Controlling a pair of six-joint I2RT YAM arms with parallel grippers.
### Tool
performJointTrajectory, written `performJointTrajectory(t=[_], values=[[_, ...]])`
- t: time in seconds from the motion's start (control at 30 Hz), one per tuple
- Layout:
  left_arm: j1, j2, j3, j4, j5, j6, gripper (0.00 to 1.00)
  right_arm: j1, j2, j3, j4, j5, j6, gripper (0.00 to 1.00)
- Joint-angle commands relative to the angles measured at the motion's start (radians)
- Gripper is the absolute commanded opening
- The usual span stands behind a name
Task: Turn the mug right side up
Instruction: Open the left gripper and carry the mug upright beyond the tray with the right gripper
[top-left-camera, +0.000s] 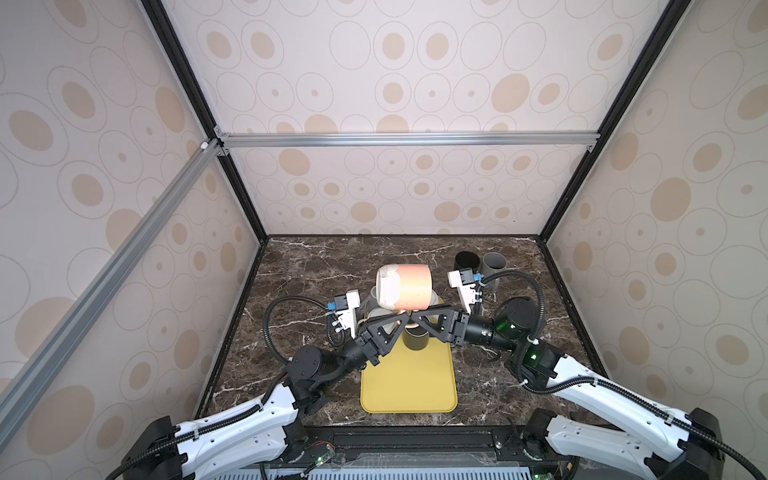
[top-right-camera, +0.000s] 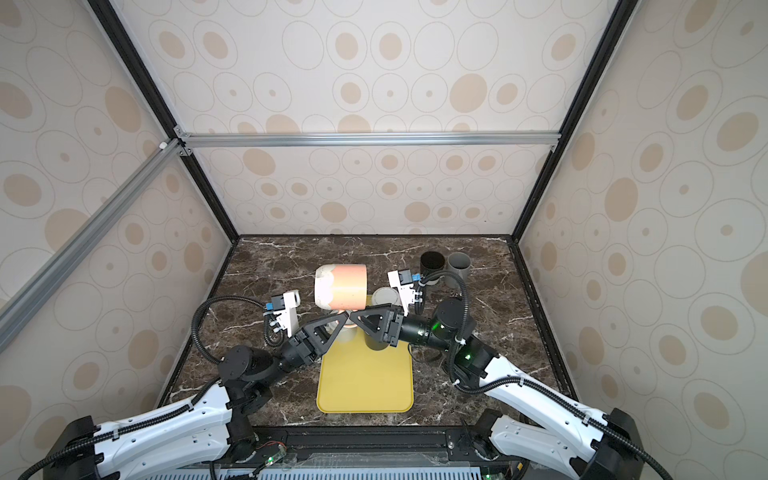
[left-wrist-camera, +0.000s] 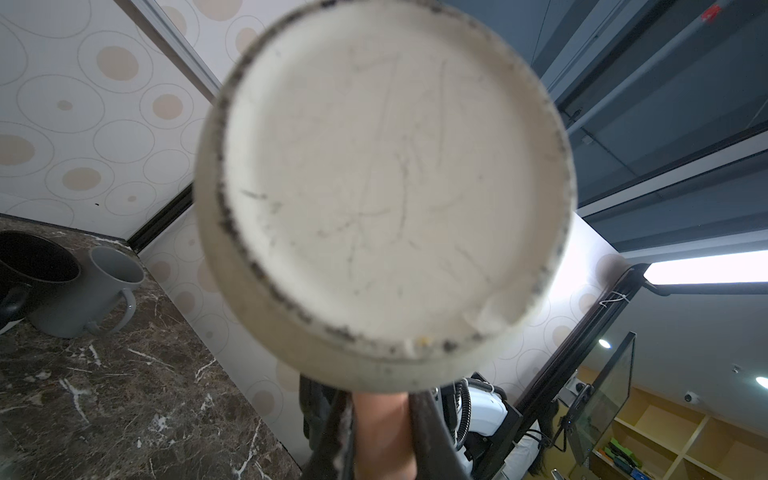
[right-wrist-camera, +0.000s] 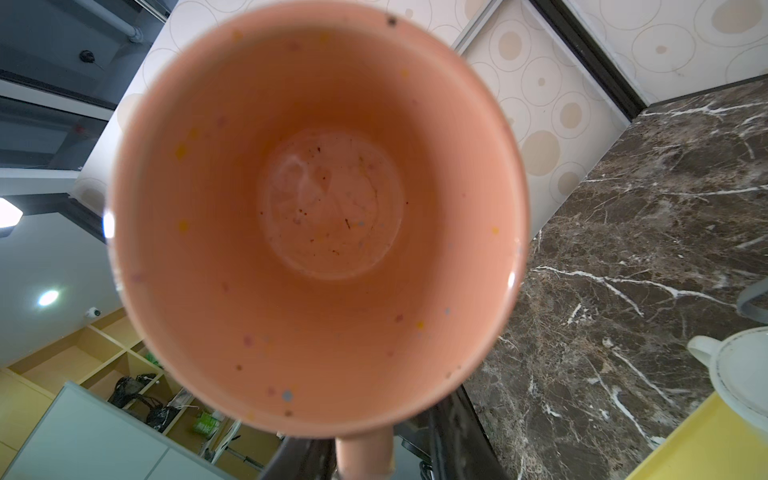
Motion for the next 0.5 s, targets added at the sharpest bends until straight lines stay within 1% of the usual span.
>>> performJointTrajectory(t=[0.0, 0.2, 0.23, 0.3, 0.37, 0.4, 0.47], values=[[0.007, -0.005, 0.027, 0.172, 0.020, -0.008, 0.00, -0.004, 0.004, 0.032, 0.044, -0.019, 0.019, 0.38], [0.007, 0.022, 0.020, 0.198, 0.024, -0.014, 0.00, -0.004, 0.025, 0.042, 0.061, -0.037, 0.035, 0.36], [0.008, 0.024, 0.019, 0.200, 0.021, -0.013, 0.00, -0.003, 0.026, 0.043, 0.058, -0.039, 0.033, 0.35], [0.007, 0.026, 0.014, 0.202, 0.018, -0.014, 0.00, -0.004, 0.025, 0.044, 0.054, -0.037, 0.032, 0.28], [0.007, 0.028, 0.015, 0.202, 0.019, -0.014, 0.00, -0.003, 0.025, 0.047, 0.056, -0.035, 0.032, 0.19], [0.006, 0.033, 0.017, 0.203, 0.022, -0.016, 0.00, -0.003, 0.027, 0.049, 0.056, -0.036, 0.032, 0.16], [0.007, 0.046, 0.021, 0.208, 0.032, -0.020, 0.00, -0.003, 0.033, 0.056, 0.056, -0.045, 0.032, 0.05]])
